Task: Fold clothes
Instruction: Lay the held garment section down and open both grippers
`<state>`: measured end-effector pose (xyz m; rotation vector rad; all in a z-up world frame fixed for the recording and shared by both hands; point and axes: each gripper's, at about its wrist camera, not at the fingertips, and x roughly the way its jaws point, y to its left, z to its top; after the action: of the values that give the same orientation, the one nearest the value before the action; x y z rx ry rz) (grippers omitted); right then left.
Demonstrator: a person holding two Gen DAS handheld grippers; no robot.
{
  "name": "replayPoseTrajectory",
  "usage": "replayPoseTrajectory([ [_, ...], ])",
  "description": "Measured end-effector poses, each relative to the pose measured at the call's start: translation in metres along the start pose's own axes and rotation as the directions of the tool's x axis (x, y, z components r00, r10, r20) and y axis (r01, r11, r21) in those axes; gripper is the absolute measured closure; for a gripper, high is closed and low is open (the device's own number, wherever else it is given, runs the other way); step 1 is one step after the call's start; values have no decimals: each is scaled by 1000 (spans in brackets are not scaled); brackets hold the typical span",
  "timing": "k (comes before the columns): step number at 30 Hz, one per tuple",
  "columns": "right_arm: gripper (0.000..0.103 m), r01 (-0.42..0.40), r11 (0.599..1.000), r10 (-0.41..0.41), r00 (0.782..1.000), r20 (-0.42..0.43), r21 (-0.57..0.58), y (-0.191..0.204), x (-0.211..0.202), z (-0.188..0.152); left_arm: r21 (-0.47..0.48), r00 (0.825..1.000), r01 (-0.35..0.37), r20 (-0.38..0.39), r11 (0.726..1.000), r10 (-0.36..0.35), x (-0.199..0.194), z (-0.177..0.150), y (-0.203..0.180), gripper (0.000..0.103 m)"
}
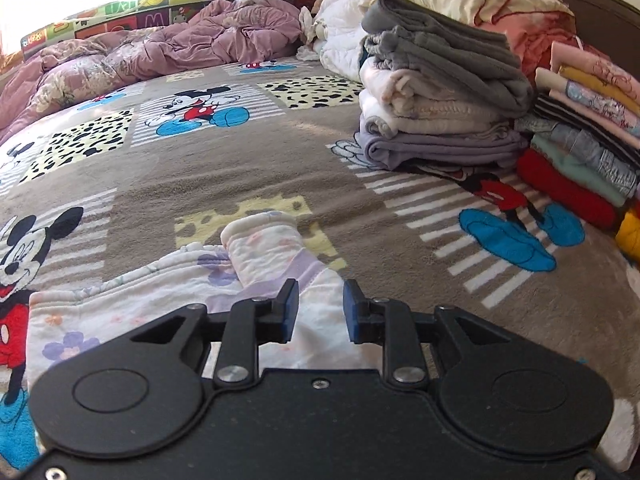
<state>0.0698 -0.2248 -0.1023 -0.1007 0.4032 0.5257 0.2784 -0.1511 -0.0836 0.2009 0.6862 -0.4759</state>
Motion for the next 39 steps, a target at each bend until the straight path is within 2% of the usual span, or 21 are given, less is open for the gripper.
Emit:
replayPoseTrajectory([
  [1, 77, -5, 1000, 6, 999, -41, 19, -3, 6, -5, 20, 1000, -18, -19, 1000, 19, 9, -4, 0, 81],
  [6, 77, -37, 992, 44, 997, -58, 117, -17, 8, -9, -26, 999, -34, -30, 999, 33, 28, -15, 12, 80],
  [11, 77, -64, 991, 71, 996, -54, 117, -17, 12, -11, 42, 997, -69, -34, 997, 71, 33, -14, 5, 77],
  [14, 77, -62, 992, 67, 997, -49, 108, -14, 10, -13, 48, 995, -79, -52, 996, 81, 33, -8, 6, 73],
  [16, 77, -42, 995, 45, 999, -30, 87, -9, 6, -14, 19, 994, -108, -30, 994, 108, 20, -7, 9, 60],
  [19, 76, -11, 998, 9, 999, 34, 58, -3, -7, -12, -43, 990, -139, 17, 989, 140, -8, -10, 17, 62],
  [23, 76, 2, 998, -8, 995, 97, 63, 1, -28, -8, -146, 980, -160, 99, 976, 176, -67, -34, 34, 61],
  [25, 76, 8, 998, -15, 994, 104, 64, 3, -34, -8, -220, 974, -146, 137, 965, 179, -96, -51, 44, 53],
  [28, 76, 18, 996, -26, 995, 96, 92, 2, -41, -10, -381, 967, -126, 161, 916, 200, -131, -86, 66, 50],
  [32, 74, 52, 992, -65, 993, 104, 117, 0, -50, -11, -579, 953, -98, 179, 810, 244, -177, -133, 94, 50],
  [35, 70, 67, 993, -78, 991, 110, 98, 7, -54, -12, -696, 933, -111, 173, 710, 316, -209, -167, 113, 50],
  [39, 68, 65, 997, -69, 993, 96, 42, 21, -50, -12, -827, 895, -148, 122, 542, 429, -242, -204, 148, 49],
])
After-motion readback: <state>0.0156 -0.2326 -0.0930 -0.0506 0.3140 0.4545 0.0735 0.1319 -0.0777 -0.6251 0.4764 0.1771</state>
